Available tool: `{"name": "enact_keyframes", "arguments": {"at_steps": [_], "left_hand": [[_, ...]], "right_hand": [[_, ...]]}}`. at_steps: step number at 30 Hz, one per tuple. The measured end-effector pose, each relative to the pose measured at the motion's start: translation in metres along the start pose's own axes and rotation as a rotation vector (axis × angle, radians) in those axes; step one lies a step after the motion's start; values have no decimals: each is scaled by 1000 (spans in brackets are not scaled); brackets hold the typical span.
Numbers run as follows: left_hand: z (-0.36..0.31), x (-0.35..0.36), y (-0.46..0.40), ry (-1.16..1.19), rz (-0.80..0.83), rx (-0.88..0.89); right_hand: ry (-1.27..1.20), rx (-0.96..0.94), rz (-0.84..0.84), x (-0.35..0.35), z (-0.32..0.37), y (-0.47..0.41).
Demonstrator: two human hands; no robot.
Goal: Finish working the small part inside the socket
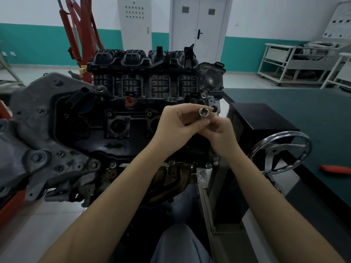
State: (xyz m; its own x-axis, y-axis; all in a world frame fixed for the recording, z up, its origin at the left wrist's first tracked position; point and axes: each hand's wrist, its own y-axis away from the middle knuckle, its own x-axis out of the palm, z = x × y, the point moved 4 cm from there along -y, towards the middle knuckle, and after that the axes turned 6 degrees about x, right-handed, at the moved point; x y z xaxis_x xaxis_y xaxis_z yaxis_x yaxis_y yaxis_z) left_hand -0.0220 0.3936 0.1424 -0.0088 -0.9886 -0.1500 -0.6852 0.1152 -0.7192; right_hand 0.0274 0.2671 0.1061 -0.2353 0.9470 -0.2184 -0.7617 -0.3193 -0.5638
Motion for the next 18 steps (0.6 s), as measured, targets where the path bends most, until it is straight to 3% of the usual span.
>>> {"name": "enact_keyframes", "arguments": {"at_steps": [5,9,14,18], "left_hand": [[-2,0,1,-86,-88,14],[0,-1,1,31,-19,-16],[-2,2,1,-135,-51,2],[-2,2,0,-112,13,0]], "right_hand": [[-2,-27,-19,-3,-2,-2],[0,-27,63,0,0,0],[34,-22,-53,-4,0,-1],[27,-34,19,-3,4,0]]}}
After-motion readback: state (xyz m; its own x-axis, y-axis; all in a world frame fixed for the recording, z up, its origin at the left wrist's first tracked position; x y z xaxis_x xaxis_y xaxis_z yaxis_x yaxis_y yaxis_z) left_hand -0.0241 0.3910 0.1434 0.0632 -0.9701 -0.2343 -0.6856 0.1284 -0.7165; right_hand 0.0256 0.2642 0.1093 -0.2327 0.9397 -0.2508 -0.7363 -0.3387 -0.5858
